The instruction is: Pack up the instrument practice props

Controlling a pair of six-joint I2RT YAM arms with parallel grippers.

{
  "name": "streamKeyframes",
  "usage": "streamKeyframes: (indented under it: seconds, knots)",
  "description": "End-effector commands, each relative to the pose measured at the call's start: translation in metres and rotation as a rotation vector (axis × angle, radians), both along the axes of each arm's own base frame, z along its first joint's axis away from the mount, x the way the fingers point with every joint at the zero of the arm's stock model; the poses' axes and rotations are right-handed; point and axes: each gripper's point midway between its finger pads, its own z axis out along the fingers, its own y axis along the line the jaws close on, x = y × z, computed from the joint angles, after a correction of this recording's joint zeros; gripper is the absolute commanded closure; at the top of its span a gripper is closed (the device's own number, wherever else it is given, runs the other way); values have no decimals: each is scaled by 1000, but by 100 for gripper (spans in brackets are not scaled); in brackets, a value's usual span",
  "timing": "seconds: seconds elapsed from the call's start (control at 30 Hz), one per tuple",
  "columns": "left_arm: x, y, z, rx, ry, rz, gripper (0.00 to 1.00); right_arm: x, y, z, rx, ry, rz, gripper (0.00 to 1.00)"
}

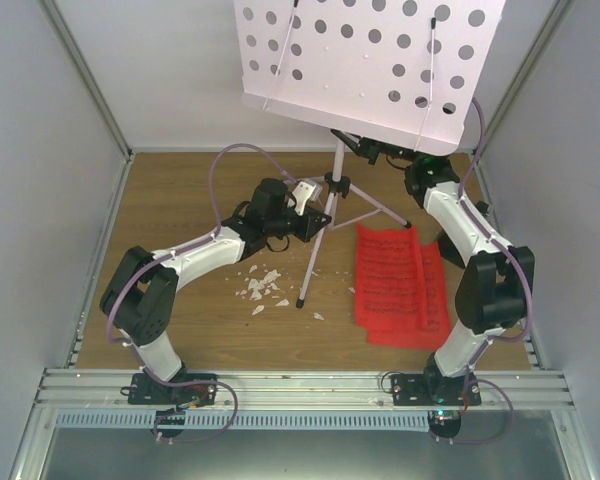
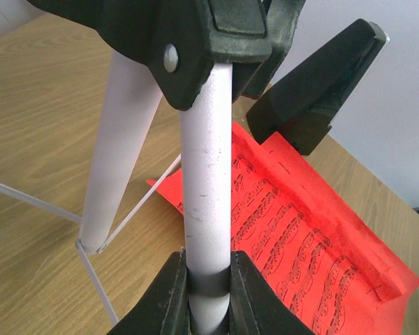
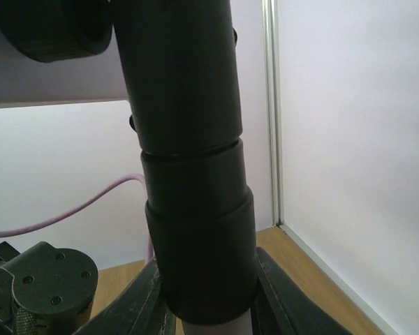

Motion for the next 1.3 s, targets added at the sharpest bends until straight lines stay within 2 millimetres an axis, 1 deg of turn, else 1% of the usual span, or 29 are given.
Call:
streamKeyframes:
  seconds: [0.0, 0.2, 0.43, 0.6, 0.8, 0.87, 0.97, 1.07, 1.17, 1.27]
  knots:
    - [3, 0, 77, -124, -218, 19, 100, -29, 21, 14, 15, 49, 64, 99]
    - [-1, 13, 115, -173, -287, 68, 100, -44, 40, 15, 17, 36, 104, 99]
    - [-9, 43, 153, -225, -366, 169, 100, -56, 65, 14, 27, 29, 158, 99]
    - [-17, 67, 172, -226, -408, 222, 100, -64, 82, 13, 38, 33, 189, 99]
    - [-33, 95, 190, -213, -465, 281, 100, -78, 105, 13, 46, 22, 211, 100]
    - [-38, 103, 190, -192, -480, 303, 100, -84, 112, 12, 47, 24, 227, 99]
    - [-44, 113, 182, -163, -494, 325, 100, -96, 124, 8, 44, 22, 252, 99]
    - [-50, 119, 166, -138, -489, 329, 100, -105, 132, 2, 42, 24, 256, 100]
    - [-53, 123, 151, -125, -475, 338, 100, -112, 136, -6, 43, 38, 254, 100]
    - [-57, 127, 148, -126, -475, 347, 100, -119, 138, -12, 49, 53, 258, 100]
